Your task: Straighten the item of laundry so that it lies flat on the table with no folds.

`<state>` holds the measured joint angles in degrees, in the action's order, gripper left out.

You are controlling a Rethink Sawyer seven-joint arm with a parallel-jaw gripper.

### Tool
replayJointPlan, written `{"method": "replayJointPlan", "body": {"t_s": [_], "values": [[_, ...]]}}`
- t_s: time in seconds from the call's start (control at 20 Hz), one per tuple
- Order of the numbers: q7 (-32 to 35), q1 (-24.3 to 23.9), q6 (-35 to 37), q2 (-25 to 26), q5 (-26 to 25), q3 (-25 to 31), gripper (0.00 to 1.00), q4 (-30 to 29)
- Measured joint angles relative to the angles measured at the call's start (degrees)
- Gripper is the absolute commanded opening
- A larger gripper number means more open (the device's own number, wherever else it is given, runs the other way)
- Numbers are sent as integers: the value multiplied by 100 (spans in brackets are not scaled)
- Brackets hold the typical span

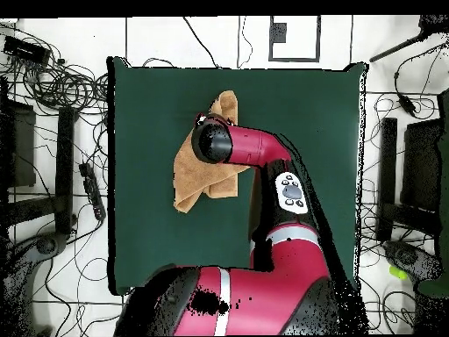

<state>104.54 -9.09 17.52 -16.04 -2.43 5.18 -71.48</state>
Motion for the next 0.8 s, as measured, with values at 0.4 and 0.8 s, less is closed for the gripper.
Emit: {"method": "replayJointPlan", "body": {"t_s": [0.4, 0.8], "values": [[0, 12, 1, 2, -1, -12, 100, 10], [0, 120, 1, 13, 0, -102, 0, 60]]}}
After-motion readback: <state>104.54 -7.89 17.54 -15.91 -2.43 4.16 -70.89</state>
